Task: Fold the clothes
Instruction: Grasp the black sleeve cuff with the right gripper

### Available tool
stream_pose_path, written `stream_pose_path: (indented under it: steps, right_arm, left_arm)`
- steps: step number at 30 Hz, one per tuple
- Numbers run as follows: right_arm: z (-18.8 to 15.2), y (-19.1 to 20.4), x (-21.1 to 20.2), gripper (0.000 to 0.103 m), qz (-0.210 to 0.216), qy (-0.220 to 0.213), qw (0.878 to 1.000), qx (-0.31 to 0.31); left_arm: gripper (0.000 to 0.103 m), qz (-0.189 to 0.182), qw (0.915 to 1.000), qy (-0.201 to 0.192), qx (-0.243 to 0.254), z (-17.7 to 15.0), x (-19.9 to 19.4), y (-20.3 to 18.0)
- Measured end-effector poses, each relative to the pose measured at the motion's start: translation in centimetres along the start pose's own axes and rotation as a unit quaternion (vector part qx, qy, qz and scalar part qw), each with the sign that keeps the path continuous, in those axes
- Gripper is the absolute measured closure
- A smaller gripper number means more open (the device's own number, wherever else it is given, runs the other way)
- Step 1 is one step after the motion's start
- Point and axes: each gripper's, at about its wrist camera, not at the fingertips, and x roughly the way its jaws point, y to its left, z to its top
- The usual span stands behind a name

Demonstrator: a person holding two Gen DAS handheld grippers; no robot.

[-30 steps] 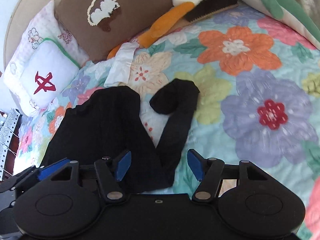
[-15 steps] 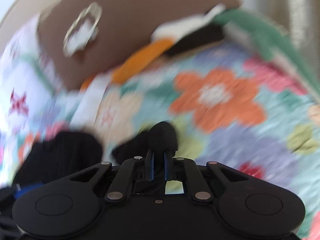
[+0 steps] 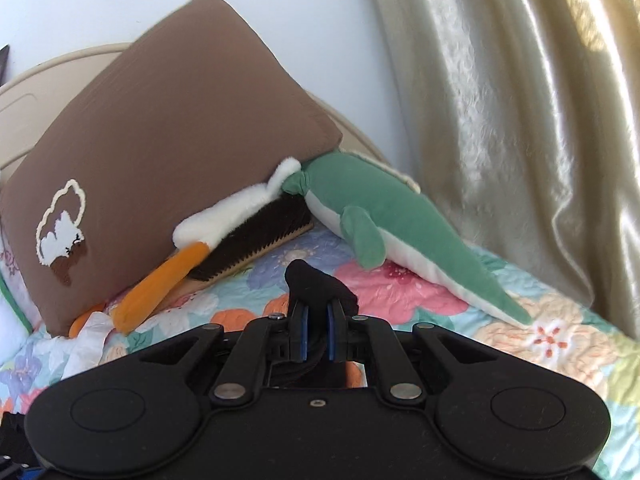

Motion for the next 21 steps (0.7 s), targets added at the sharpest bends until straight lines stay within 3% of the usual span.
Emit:
stream_pose_path:
  steps: [4,7,11,12,13,15,20,21]
  right_arm:
    - [-0.6,-1.4,2.0,0.088,-0.016,0.040,0.999,0.009]
    - [-0.4,-4.0,2.2,0.083,-0.025,0.044,0.995,0.088]
    - [-0.6,-6.8,2.2,0.077,-0.004,0.063,0.981,0.184]
    - [-0.7,-7.2,2.1,0.067,0.000,0.065,0.978,0.196]
    - [-0.8,-7.5,2.2,0.050,0.004,0.066,0.977,0.205]
    - [-1.2,-7.9,2.6,0.039,0.021,0.074,0.971,0.228]
    - [-2.8,-8.1,5.0,0.039,0.052,0.114,0.959,0.254]
    - [-3.1,-7.8,5.4,0.047,0.052,0.117,0.960,0.250]
  left_arm:
    - [0.029,0.002,0.9999,0.011,-0.007,0.2,1.1,-0.2]
    - [0.029,-0.022,0.9997,-0.005,-0.009,0.6,0.7,-1.1]
    - [0.029,-0.050,0.9982,-0.032,0.008,2.1,0.7,-3.9]
    - [0.029,-0.053,0.9979,-0.034,0.016,2.5,1.0,-4.8]
    - [0.029,-0.054,0.9976,-0.036,0.024,2.9,1.4,-5.6]
    - [0.029,-0.055,0.9974,-0.033,0.031,3.5,2.2,-6.8]
    - [0.029,-0.064,0.9968,-0.034,0.033,4.0,2.9,-8.3]
    - [0.029,-0.059,0.9970,-0.034,0.038,4.0,2.9,-8.5]
